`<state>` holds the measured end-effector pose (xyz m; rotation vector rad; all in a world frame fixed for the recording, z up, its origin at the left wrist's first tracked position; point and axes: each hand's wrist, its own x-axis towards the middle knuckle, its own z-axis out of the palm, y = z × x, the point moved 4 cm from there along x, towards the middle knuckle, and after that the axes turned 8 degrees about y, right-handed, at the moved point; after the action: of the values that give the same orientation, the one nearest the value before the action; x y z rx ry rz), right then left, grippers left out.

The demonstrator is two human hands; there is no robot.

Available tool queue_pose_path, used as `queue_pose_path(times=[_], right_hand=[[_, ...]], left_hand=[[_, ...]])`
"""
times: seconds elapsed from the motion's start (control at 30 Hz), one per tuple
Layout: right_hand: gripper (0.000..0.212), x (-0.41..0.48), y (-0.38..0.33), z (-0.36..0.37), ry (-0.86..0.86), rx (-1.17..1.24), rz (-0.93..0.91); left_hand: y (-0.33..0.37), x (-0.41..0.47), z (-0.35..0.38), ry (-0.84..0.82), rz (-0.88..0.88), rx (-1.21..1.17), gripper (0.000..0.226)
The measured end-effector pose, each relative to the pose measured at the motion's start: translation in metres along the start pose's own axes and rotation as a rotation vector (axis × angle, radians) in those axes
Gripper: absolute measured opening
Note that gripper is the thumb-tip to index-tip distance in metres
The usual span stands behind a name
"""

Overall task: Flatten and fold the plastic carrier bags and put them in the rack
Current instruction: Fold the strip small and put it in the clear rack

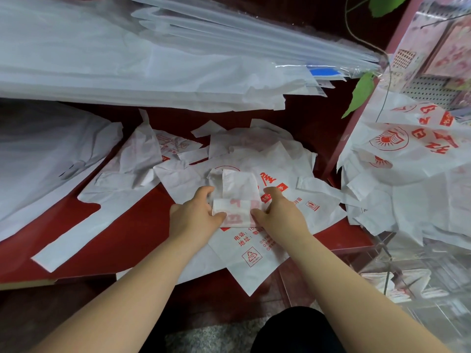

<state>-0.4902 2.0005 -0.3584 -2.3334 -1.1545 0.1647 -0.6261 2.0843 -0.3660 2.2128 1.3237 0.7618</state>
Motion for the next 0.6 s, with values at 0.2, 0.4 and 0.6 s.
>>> queue_pose_path(times=[0.2,0.4,0.6], right_hand=[[0.035,-0.003,0.004,0.001,0.102,-0.117,-0.254],[0.084,-0.009,0.012,0.001,-0.125,-0.093,-0.432],[0.071,-0.009,0.006,-0.005,-0.124,-0.06,-0.471]], left_hand=[[0.001,-0.003,0.001,-0.003,0.158,0.061,0.048],[0.005,-0.009,0.012,-0.208,0.43,0.047,0.072],[0.006,-0.013,0.007,-0.164,0.416,0.025,0.088]])
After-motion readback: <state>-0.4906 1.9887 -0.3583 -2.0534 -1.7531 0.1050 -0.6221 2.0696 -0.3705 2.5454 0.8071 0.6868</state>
